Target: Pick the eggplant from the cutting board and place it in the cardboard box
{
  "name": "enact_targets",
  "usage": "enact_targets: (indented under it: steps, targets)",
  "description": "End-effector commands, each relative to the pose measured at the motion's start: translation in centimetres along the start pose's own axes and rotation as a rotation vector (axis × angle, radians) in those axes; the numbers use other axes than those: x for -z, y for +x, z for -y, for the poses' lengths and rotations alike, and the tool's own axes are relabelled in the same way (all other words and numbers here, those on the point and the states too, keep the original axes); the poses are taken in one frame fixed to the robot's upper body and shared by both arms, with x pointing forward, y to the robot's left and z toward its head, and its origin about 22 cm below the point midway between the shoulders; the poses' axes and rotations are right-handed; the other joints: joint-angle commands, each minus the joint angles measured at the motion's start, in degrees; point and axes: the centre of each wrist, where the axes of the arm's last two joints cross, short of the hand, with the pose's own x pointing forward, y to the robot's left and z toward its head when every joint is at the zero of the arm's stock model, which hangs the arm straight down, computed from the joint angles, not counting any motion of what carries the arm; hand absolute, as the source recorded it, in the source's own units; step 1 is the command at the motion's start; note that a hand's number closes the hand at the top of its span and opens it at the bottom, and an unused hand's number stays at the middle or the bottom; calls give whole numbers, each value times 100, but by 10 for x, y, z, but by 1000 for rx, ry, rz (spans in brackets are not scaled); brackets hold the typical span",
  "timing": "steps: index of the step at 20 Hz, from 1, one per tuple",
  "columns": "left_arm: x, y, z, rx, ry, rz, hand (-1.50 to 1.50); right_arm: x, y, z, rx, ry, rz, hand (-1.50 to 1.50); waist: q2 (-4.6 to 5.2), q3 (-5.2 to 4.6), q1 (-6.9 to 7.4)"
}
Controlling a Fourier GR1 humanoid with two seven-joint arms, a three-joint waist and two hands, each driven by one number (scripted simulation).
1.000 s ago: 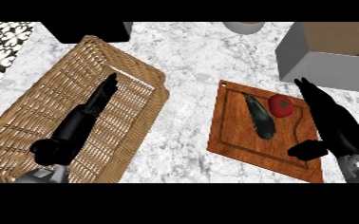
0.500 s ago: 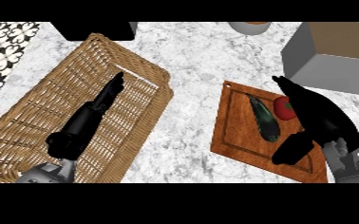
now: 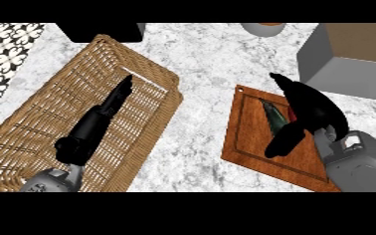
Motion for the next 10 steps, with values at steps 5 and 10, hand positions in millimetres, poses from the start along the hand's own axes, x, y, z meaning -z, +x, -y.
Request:
enact_targets:
  steps: [5,10]
  targets:
    - [12,-12,-5,1,25,-16,0,31,-10,-29,-56,65,-181,-150,89,-152,-63]
    - [18,-2,16,8,9,-3,0,46,-5,-36,-58,77,-212,-150,82,-149,-46]
